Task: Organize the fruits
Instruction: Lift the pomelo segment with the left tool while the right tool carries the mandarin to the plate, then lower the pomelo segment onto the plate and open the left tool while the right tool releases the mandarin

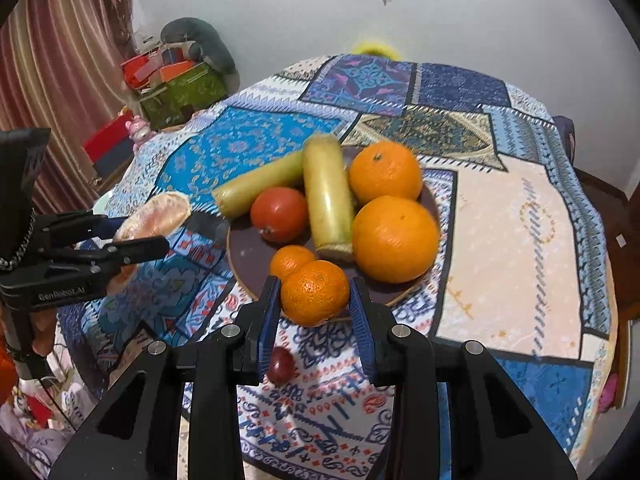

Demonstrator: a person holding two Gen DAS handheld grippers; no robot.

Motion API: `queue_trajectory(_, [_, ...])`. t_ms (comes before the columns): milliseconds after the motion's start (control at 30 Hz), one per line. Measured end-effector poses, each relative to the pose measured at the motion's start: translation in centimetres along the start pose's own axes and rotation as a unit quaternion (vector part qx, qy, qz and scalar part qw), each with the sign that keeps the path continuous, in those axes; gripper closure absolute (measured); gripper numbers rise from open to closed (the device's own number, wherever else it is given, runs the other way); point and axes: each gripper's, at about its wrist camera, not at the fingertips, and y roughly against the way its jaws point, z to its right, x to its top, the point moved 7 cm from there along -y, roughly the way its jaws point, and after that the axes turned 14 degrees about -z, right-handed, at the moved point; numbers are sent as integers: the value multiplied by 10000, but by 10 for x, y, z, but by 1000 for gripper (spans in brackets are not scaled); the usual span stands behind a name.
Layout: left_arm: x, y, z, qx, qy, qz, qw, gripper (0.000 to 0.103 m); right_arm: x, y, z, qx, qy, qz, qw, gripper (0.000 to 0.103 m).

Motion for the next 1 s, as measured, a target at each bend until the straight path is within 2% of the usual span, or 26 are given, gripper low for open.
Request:
queue_trajectory(200, [26, 1, 13, -72, -68, 221, 9997, 57, 13, 5, 11, -118, -11, 113, 9999, 71])
queue_trajectory(633, [60, -25, 42, -513, -69, 199, 9985, 57, 38, -2, 29, -375, 55, 194, 9991, 71])
queue_trajectory(1000, [76, -35, 50, -688, -58, 217, 9974, 57, 67, -17, 30, -302, 158, 231, 9992, 71])
